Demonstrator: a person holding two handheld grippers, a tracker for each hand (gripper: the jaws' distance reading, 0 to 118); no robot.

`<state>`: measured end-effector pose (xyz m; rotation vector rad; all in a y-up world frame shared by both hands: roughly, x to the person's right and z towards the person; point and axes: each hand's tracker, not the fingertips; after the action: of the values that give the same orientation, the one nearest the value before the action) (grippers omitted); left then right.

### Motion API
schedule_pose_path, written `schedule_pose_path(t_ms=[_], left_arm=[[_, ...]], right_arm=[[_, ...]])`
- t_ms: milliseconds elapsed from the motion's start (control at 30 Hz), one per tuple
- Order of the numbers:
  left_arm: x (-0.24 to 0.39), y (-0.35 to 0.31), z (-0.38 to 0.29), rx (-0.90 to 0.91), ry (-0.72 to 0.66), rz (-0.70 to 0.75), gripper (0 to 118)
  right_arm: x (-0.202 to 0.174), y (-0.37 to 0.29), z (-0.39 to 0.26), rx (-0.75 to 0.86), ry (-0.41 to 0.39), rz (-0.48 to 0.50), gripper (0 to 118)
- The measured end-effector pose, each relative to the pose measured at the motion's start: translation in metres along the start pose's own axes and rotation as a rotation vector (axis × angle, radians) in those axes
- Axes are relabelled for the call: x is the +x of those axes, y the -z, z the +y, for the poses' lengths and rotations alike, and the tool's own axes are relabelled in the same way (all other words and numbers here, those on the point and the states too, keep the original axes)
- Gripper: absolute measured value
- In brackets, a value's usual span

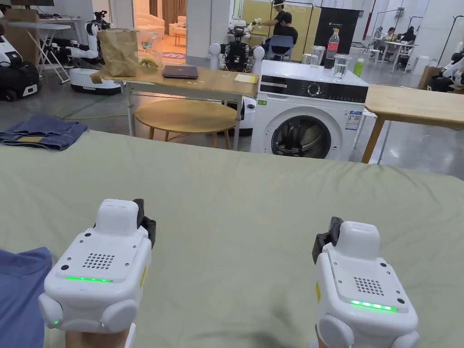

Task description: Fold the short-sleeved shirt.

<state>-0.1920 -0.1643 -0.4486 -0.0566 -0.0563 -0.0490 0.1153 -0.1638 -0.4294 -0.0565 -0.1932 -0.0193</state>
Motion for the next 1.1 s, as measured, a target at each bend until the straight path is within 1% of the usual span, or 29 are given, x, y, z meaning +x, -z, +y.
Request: schedule_pose_path(t_ms=[100, 200, 267, 333, 433, 533, 633, 733, 833, 900, 1000, 1033, 1067, 1100], left_arm=[[-0.01, -0.002, 0.007, -0.002, -0.014, 0.024, 0], [-0.027, -0.009, 0.013, 0.002, -0.039, 0.061, 0], [-0.042, -0.014, 0.015, -0.011, -0.045, 0.104, 0], [-0.06, -0.02, 0.017, -0.035, -0.024, 0.177, 0], [-0.092, -0.036, 0.018, -0.049, -0.004, 0.232, 0], [-0.126, -0.053, 0.017, -0.104, 0.003, 0.298, 0], [-0.166, -0.067, 0.011, -0.205, -0.057, 0.325, 0], [-0.205, -0.075, 0.001, -0.312, -0.12, 0.357, 0], [-0.24, -0.073, -0.011, -0.432, -0.191, 0.351, 0], [-0.26, -0.067, -0.018, -0.487, -0.261, 0.315, 0], [-0.28, -0.05, -0.027, -0.575, -0.315, 0.267, 0], [-0.284, -0.042, -0.031, -0.612, -0.312, 0.269, 0], [-0.287, -0.034, -0.033, -0.639, -0.314, 0.259, 2], [-0.286, -0.03, -0.036, -0.648, -0.324, 0.241, 14]], right_arm=[[-0.012, 0.001, 0.004, 0.006, -0.021, 0.01, 0], [-0.03, 0.001, 0.008, 0.0, -0.03, 0.055, 0], [-0.045, 0.001, 0.008, 0.001, -0.043, 0.088, 0], [-0.065, -0.001, 0.01, 0.004, -0.051, 0.138, 0], [-0.097, -0.003, 0.009, -0.003, -0.052, 0.201, 0], [-0.13, -0.008, 0.005, -0.018, -0.058, 0.282, 0], [-0.158, -0.014, -0.003, -0.037, -0.072, 0.362, 0], [-0.178, -0.02, -0.014, -0.054, -0.087, 0.401, 0], [-0.188, -0.023, -0.024, -0.078, -0.098, 0.434, 0], [-0.193, -0.028, -0.026, -0.091, -0.11, 0.441, 0], [-0.195, -0.027, -0.03, -0.112, -0.121, 0.447, 0], [-0.196, -0.032, -0.026, -0.119, -0.123, 0.445, 0], [-0.195, -0.032, -0.026, -0.124, -0.125, 0.442, 0], [-0.195, -0.031, -0.027, -0.131, -0.129, 0.436, 0]])
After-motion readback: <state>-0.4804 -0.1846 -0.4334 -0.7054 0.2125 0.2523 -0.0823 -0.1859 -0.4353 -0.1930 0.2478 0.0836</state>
